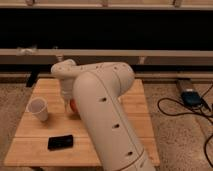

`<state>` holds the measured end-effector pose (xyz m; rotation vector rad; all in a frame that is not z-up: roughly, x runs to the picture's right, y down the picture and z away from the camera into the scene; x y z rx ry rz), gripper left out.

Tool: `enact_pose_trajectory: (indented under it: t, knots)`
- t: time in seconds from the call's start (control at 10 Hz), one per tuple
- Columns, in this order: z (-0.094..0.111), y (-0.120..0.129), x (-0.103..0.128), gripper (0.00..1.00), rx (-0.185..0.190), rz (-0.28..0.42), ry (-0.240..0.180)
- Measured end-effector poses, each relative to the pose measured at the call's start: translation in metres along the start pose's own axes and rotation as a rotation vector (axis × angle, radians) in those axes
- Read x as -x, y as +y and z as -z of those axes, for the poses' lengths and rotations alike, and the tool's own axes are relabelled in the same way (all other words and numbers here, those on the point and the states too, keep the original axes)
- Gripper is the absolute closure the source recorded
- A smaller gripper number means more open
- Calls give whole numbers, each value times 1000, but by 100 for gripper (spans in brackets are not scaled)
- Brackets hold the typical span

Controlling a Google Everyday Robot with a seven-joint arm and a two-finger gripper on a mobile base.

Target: Push the ceramic bowl across the table

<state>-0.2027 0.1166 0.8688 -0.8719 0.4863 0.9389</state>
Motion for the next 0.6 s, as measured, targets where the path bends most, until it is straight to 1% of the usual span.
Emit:
enact_pose_trajectory:
  t: [0.1,0.4,0.6]
  knots:
    - [0,-3,-1,20,0,-4,-1]
    - [0,0,0,20,0,0,-1]
    - [0,-3,-1,20,0,-4,-1]
